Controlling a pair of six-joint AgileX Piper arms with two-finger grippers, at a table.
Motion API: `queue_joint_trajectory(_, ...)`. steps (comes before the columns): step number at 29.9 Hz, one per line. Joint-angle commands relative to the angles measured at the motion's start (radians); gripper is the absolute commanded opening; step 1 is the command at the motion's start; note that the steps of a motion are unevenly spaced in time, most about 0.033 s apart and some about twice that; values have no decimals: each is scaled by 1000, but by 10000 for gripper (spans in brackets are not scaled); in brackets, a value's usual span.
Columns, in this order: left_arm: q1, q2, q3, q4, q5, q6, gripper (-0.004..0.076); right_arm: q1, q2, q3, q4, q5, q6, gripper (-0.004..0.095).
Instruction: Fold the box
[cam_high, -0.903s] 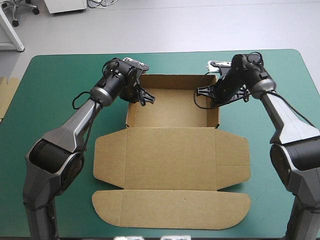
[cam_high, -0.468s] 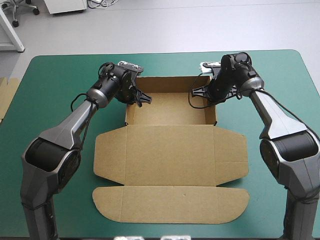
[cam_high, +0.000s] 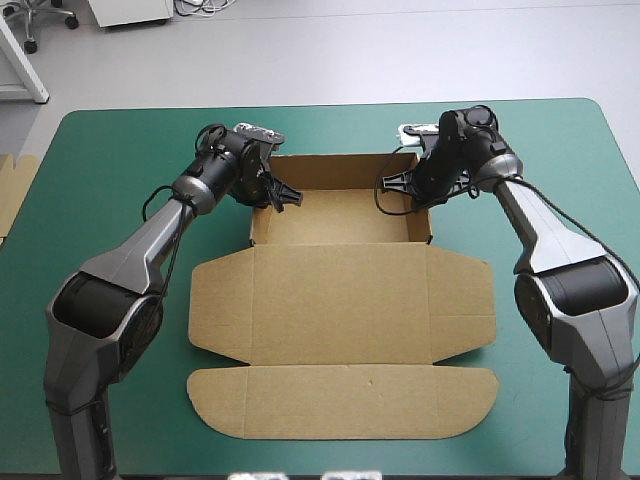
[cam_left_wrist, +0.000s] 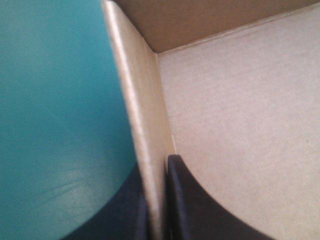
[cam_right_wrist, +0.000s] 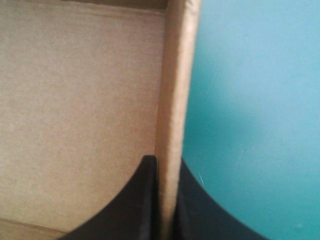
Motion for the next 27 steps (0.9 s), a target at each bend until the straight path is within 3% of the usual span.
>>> queue_joint_trajectory(1, 11, -8, 0, 73, 3, 59, -10, 5, -34, -30, 8, -36, -30, 1)
queue_joint_trajectory(5, 11, -13, -4, 50, 43, 92, -10, 5, -34, -70, 8, -6, -46, 14)
queue_joint_trajectory(9, 11, -16, -11, 50, 62, 94, 41, 5, -34, -113, 8, 23, -48, 174)
queue_joint_trajectory(12, 11, -16, -24, 42, 74, 94, 177, 5, -34, -122, 8, 37, -45, 382)
queue_joint_trajectory(15, 11, -16, -39, 31, 86, 98, 390, 5, -34, -122, 6, 48, -38, 521)
queue_joint_trajectory(18, 11, -16, -55, 31, 100, 98, 532, 5, -38, -122, 2, 46, -34, 527)
queue_joint_trajectory(27, 11, -108, -62, 24, 59, 103, 538, 5, -115, -122, -33, 9, -34, 527)
